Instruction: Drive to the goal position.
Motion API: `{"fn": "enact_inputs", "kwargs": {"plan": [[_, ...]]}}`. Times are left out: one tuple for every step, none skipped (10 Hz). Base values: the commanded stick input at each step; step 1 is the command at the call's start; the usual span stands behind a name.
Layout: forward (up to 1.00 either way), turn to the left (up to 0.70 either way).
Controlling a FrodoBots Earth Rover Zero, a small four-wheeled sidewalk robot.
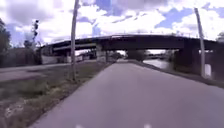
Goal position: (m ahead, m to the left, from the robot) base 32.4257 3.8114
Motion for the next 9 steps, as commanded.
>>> {"fn": "enact_inputs", "kwargs": {"plan": [[1.00, 0.00], [1.00, 0.00], [1.00, 0.00], [1.00, 0.00], [1.00, 0.00], [1.00, 0.00], [1.00, 0.00], [1.00, 0.00], [1.00, 0.00]]}}
